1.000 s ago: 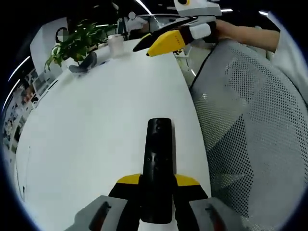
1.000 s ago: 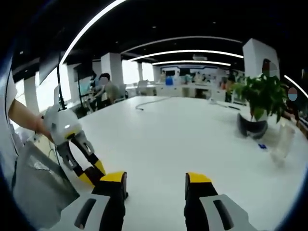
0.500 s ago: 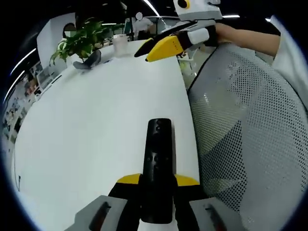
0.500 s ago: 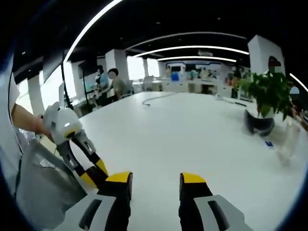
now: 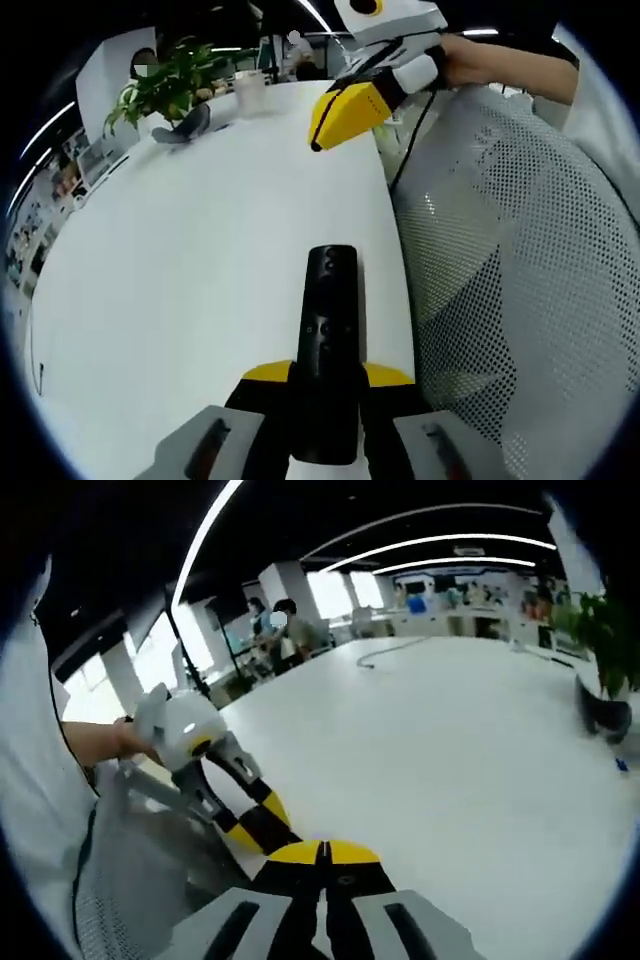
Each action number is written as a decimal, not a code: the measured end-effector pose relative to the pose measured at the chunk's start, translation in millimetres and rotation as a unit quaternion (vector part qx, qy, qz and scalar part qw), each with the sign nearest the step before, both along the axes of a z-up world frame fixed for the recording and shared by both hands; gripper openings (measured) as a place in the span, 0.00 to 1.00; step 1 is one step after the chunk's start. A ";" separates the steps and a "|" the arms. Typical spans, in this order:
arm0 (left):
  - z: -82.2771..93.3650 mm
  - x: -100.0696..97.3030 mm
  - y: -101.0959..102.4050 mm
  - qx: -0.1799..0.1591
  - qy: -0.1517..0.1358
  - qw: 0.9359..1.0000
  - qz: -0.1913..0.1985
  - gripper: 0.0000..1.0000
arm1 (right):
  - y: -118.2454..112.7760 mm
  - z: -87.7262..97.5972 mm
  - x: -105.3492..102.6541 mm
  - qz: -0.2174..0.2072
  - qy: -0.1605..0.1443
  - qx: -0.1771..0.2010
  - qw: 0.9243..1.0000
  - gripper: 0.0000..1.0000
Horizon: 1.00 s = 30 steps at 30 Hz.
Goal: Press the specified remote control buttons in sequence, fully releasing each button before pressing the next.
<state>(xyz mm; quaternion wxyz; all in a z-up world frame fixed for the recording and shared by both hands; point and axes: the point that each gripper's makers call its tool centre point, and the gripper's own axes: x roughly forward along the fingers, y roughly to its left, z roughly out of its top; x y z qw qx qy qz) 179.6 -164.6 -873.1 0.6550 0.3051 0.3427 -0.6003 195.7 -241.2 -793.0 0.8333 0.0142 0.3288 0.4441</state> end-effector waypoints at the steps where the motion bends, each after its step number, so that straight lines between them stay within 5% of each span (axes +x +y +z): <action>1: 0.0 -0.4 -0.3 0.001 -0.001 1.000 0.000 0.24 | 5.2 -0.5 -0.9 0.011 0.012 0.010 1.000 0.00; 6: 0.3 -0.9 -0.4 -0.001 -0.002 1.000 -0.002 0.24 | 11.8 -16.8 -3.0 0.051 0.035 -0.019 0.998 0.00; 8: 0.5 -1.2 -0.2 -0.003 -0.002 1.000 -0.002 0.24 | 8.1 -36.5 -8.7 0.077 0.058 -0.076 0.992 0.00; 12: 0.5 -1.4 0.0 -0.002 -0.001 1.000 0.001 0.24 | 9.5 -52.4 -9.4 0.124 0.029 -0.141 0.982 0.00; 17: 0.3 -1.3 0.1 0.003 0.000 1.000 0.002 0.24 | 16.0 -62.3 -15.0 0.189 0.005 -0.202 0.961 0.00; 20: 0.2 -1.3 0.5 0.000 0.001 1.000 0.004 0.24 | 9.6 -71.3 -14.9 0.225 -0.018 -0.262 0.938 0.00; 30: 0.3 -1.4 0.8 -0.014 0.000 1.000 0.006 0.24 | 14.8 -71.1 -12.8 0.250 -0.017 -0.280 0.927 0.00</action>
